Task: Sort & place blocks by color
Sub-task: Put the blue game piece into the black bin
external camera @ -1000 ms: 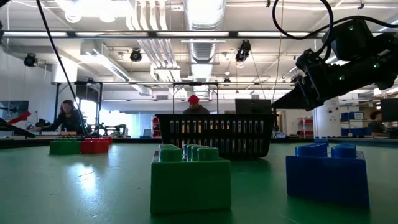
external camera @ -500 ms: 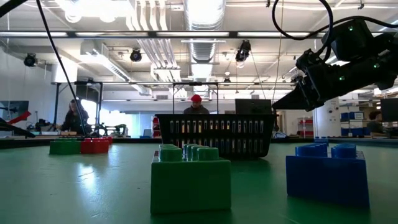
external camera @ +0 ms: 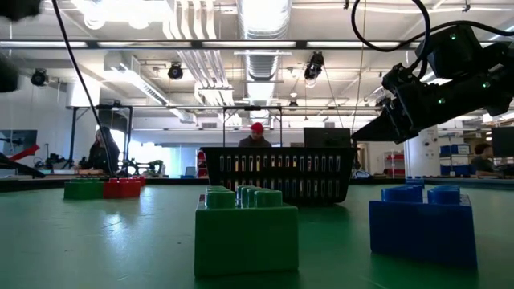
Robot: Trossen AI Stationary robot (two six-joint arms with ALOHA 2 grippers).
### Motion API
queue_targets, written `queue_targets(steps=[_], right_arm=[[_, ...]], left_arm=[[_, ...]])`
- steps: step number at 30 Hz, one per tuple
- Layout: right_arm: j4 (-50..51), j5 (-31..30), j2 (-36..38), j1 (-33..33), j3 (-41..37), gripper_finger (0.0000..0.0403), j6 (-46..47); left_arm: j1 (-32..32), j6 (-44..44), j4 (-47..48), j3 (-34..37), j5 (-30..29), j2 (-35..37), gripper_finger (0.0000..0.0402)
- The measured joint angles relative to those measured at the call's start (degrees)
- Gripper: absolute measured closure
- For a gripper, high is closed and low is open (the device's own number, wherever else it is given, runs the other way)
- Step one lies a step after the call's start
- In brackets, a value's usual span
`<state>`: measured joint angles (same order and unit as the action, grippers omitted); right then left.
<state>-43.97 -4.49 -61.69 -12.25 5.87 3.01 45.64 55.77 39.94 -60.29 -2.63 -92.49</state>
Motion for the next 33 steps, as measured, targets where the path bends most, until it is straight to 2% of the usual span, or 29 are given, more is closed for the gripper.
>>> queue_targets(steps=[5,8,13,21,28,33], right_arm=[[0.0,0.0,0.0,0.0,0.0,0.039,0.0],[0.0,0.0,0.0,0.0,0.0,0.039,0.0],[0.0,0.0,0.0,0.0,0.0,0.039,0.0],[0.0,0.0,0.0,0.0,0.0,0.039,0.0],[0.0,0.0,0.0,0.0,0.0,0.039,0.0],[0.0,0.0,0.0,0.0,0.0,0.039,0.0]], left_arm=[[-5.0,-10.1,-1.7,0.0,-12.0,5.0,0.0281],[-8.4,-17.4,-8.1,1.1,-17.3,6.8,0.0281],[-14.8,-29.4,-22.3,3.7,-17.7,6.8,0.0281],[-25.8,-41.0,-38.9,7.4,-15.7,6.1,0.0281],[-31.6,-47.1,-47.5,7.5,-12.9,4.2,0.0281],[-35.2,-47.8,-50.3,7.5,-12.6,1.6,0.0281]])
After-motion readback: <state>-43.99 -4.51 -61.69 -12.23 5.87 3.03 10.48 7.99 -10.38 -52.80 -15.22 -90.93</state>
